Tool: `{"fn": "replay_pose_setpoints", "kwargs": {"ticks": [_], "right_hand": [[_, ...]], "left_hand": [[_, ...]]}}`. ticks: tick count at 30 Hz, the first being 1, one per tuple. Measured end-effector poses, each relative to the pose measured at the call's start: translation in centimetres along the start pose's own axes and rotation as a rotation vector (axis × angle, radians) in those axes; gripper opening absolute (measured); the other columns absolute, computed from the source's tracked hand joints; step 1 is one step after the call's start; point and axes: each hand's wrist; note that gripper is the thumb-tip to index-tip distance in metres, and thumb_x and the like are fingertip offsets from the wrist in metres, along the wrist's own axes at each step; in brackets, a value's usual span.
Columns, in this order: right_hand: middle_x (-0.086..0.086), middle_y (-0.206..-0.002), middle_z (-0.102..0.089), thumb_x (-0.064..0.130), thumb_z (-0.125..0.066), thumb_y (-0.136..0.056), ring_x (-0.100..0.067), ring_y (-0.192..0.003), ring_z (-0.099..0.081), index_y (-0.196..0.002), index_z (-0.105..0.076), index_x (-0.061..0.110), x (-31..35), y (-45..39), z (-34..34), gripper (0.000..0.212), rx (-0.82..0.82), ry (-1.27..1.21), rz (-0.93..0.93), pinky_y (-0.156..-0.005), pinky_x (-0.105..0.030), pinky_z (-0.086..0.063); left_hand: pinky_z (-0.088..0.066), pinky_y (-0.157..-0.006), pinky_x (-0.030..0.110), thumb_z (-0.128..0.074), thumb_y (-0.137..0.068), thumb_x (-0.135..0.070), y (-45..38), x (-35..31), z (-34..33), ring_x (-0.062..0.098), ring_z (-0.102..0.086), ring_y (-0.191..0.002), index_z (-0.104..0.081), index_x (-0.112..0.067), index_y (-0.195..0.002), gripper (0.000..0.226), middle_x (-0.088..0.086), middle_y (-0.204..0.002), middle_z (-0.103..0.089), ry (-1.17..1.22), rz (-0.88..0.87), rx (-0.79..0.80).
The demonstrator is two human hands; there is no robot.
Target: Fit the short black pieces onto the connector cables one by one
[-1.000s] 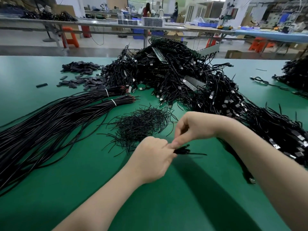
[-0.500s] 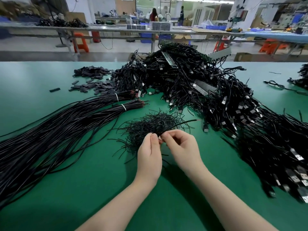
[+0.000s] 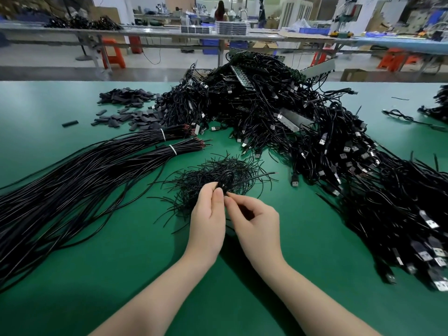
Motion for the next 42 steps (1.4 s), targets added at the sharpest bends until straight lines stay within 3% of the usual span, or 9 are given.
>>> {"fn": "replay_pose_setpoints", "kwargs": {"ticks": [5, 11, 18, 24, 27, 31, 35, 39, 42], "right_hand": [[0.012, -0.084, -0.075, 0.013, -0.073, -0.084, -0.002, -0.081, -0.069, -0.086, -0.076, 0.026, 1.1, -0.1, 0.2, 0.014, -0.003, -0.159, -0.078, -0.072, -0.014, -0.051], [0.007, -0.080, -0.074, 0.012, -0.072, -0.085, -0.005, -0.075, -0.068, -0.085, -0.076, 0.018, 2.1, -1.0, 1.3, 0.007, 0.055, -0.081, -0.035, -0.069, -0.018, -0.052], [0.009, -0.080, -0.070, 0.014, -0.069, -0.087, -0.010, -0.078, -0.066, -0.085, -0.073, 0.020, 2.8, -1.0, 1.4, 0.008, 0.025, 0.077, 0.092, -0.073, -0.028, -0.053], [0.012, -0.073, -0.068, 0.013, -0.068, -0.087, -0.006, -0.071, -0.062, -0.079, -0.069, 0.022, 3.3, -1.5, 1.8, 0.012, 0.025, 0.135, 0.154, -0.064, -0.015, -0.046], [0.012, -0.073, -0.068, 0.015, -0.067, -0.088, -0.004, -0.071, -0.061, -0.079, -0.069, 0.020, 3.2, -2.1, 2.4, 0.010, 0.028, 0.194, 0.163, -0.065, -0.015, -0.046], [0.011, -0.075, -0.067, 0.015, -0.065, -0.089, -0.003, -0.074, -0.057, -0.080, -0.069, 0.017, 3.0, -1.8, 2.3, 0.010, 0.047, 0.340, 0.264, -0.064, -0.012, -0.040], [0.013, -0.077, -0.067, 0.014, -0.065, -0.089, -0.002, -0.075, -0.058, -0.081, -0.070, 0.016, 3.0, -1.7, 2.0, 0.009, 0.072, 0.384, 0.285, -0.068, -0.010, -0.041], [0.022, -0.070, -0.067, 0.020, -0.068, -0.088, 0.003, -0.067, -0.060, -0.074, -0.067, 0.029, 3.4, -1.8, 1.9, 0.017, 0.131, 0.238, 0.110, -0.061, -0.008, -0.041], [0.018, -0.063, -0.066, 0.024, -0.069, -0.088, 0.002, -0.060, -0.055, -0.072, -0.069, 0.024, 3.8, -2.3, 2.2, 0.016, 0.198, 0.102, -0.064, -0.061, -0.014, -0.043]], "left_hand": [[-0.044, -0.102, 0.043, -0.036, -0.106, -0.021, 0.4, -0.8, 0.0, 0.017, -0.056, -0.107, -0.052, -0.008, -0.125, 0.028, 0.001, -0.111, -0.061, 0.078, -0.037, 0.026], [-0.043, -0.079, 0.023, -0.032, -0.107, -0.018, 0.7, -1.8, 0.0, -0.001, -0.052, -0.078, -0.052, -0.023, -0.110, 0.021, -0.016, -0.089, -0.057, 0.182, -0.014, 0.100], [-0.041, -0.074, 0.004, -0.030, -0.106, -0.022, 1.1, -3.1, -0.4, -0.008, -0.058, -0.091, -0.048, -0.027, -0.111, 0.019, -0.029, -0.094, -0.062, 0.068, -0.026, 0.063], [-0.047, -0.095, 0.034, -0.043, -0.102, -0.024, 0.5, -4.1, 0.4, 0.013, -0.057, -0.106, -0.063, -0.019, -0.109, 0.022, -0.004, -0.108, -0.065, -0.080, -0.040, -0.013], [-0.050, -0.083, 0.032, -0.049, -0.098, -0.023, 0.1, -4.4, 0.8, 0.012, -0.062, -0.089, -0.068, -0.022, -0.090, 0.021, -0.004, -0.088, -0.070, -0.131, -0.044, 0.029], [-0.041, -0.053, 0.012, -0.056, -0.094, -0.037, 0.2, -4.3, 1.0, 0.000, -0.055, -0.059, -0.063, -0.022, -0.071, 0.028, -0.010, -0.066, -0.065, -0.116, -0.046, 0.041], [-0.033, -0.046, 0.017, -0.053, -0.093, -0.046, -0.4, -3.8, 1.5, 0.005, -0.039, -0.047, -0.052, -0.012, -0.064, 0.045, -0.009, -0.051, -0.048, -0.213, -0.054, 0.000], [-0.033, -0.047, 0.025, -0.047, -0.098, -0.039, -1.0, -3.7, 2.1, 0.009, -0.037, -0.048, -0.050, -0.005, -0.068, 0.046, 0.000, -0.052, -0.044, -0.368, -0.135, 0.018], [-0.035, -0.050, 0.029, -0.047, -0.099, -0.035, -1.4, -4.1, 2.7, 0.009, -0.039, -0.050, -0.055, -0.003, -0.074, 0.041, 0.004, -0.056, -0.051, -0.401, -0.189, 0.090]]}}
Point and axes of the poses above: each hand's wrist, its own y-axis away from the middle knuckle, its own z-axis out of the back of the hand, x = y × z
